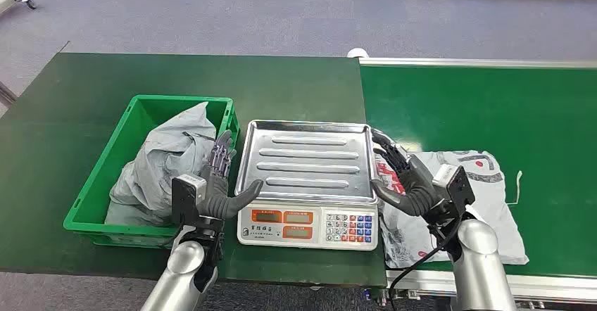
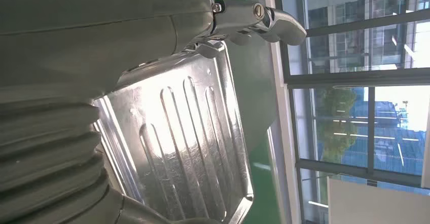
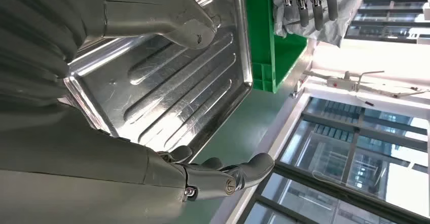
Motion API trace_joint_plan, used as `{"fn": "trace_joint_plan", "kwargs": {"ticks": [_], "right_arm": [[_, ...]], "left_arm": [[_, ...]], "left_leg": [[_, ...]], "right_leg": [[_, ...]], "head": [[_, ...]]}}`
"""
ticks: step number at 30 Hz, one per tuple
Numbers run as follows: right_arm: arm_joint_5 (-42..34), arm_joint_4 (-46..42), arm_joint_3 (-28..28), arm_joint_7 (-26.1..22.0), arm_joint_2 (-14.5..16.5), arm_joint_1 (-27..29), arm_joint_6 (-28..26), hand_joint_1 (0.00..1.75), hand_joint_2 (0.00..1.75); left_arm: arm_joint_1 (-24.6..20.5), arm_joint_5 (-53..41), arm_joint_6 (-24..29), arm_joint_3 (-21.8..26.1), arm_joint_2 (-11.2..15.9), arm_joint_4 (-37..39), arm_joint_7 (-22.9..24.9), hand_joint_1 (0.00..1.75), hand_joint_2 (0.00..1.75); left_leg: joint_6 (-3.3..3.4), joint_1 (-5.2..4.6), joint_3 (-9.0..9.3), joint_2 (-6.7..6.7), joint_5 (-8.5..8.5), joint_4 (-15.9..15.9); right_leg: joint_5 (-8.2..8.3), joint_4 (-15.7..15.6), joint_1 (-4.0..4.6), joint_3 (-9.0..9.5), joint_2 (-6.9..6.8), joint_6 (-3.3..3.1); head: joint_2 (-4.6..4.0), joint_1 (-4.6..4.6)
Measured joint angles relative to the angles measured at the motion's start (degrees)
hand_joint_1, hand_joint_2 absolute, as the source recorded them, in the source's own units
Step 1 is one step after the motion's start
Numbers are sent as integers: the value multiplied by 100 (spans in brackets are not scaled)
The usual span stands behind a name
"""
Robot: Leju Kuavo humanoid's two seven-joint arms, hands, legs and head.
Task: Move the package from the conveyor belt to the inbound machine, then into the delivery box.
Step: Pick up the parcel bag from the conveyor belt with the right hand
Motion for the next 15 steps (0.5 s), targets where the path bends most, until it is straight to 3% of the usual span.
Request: {"fn": "trace_joint_plan", "kwargs": {"ticks": [6, 11, 15], "right_arm": [[763, 115, -112, 138, -171, -70, 0, 0, 175], [1593, 651, -714, -12, -398, -294, 0, 0, 175], [3324, 817, -1515, -75, -369, -473, 0, 0, 175]], "left_arm": [[-1, -2, -9, 0, 0, -1, 37, 0, 175], [4, -18, -11, 0, 0, -38, 97, 0, 175], [3, -33, -11, 0, -8, -51, 156, 0, 175]], "left_leg": [[0, 0, 0, 0, 0, 1], [4, 0, 0, -1, 1, 3], [6, -7, -1, -6, 1, 8]], "right_leg": [[0, 0, -1, -1, 0, 0], [3, 0, -7, 3, 0, 4], [3, -1, -7, -1, -2, 5]], "head": [[0, 0], [0, 2], [0, -1]]}}
